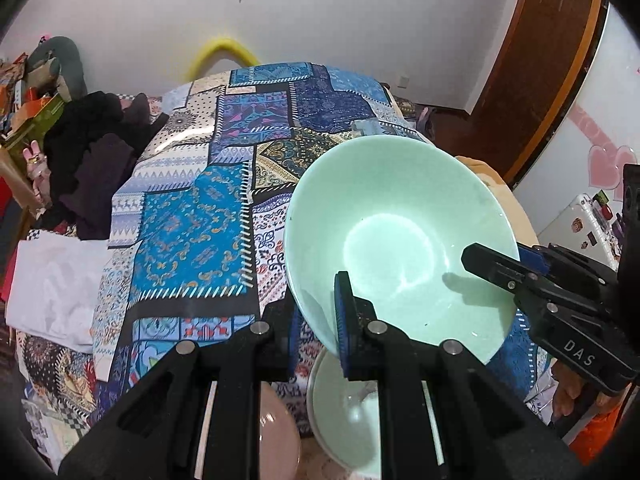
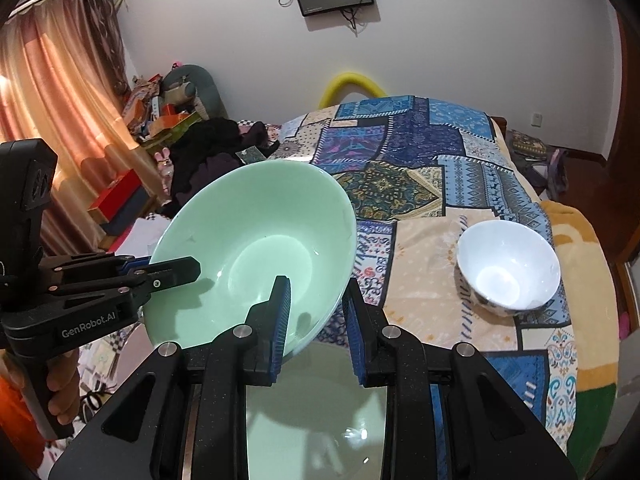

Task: Organize plates and bowls
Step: 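Lift the light green bowl with both tools and carry it over the pink bowl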

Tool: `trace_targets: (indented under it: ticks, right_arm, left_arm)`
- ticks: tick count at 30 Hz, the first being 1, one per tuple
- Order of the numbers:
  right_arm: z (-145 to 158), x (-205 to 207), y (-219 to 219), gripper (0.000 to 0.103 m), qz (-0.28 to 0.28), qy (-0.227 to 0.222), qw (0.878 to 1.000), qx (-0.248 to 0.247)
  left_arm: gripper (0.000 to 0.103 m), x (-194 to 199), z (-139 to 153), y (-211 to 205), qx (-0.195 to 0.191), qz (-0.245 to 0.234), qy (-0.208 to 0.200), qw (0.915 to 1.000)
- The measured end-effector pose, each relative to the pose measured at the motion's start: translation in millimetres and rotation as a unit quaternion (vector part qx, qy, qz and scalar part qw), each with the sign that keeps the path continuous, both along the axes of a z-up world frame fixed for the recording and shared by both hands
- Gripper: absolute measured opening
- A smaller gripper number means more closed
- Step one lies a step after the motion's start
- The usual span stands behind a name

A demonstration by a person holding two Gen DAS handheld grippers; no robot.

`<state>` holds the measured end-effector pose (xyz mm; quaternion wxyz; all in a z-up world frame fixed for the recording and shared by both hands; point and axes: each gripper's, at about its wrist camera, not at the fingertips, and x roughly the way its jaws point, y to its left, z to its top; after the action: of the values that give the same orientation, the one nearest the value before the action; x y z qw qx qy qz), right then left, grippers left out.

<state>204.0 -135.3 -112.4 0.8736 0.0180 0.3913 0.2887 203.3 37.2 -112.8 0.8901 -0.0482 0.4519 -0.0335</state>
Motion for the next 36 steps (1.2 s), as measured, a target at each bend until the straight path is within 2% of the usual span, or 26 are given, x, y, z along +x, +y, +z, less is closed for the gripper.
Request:
trace_targets:
  ticks: [10,20,36]
  right_arm:
    - [-3.7,-21.5,15.6,0.024,0.022,0.003,1.000,0.000]
    - [-15.1,-41.0,53.7,0.024,0.062,0.017,0.998,-0.008]
    - [-38.7,-59.1,110.5,0.024,0.118,0.049,0.992,-0.023]
  left_arm:
    - [0.015,-39.8,-3.0,19.2,-0.011,0.024,0.001,0.9996]
    - [0.015,-78.2,-12.9,57.0,-0.016,0.063,0.004,0.9979]
    - [0.015,-116.0,-38.1,107.9,-0.011,0.112,0.018,0.9934]
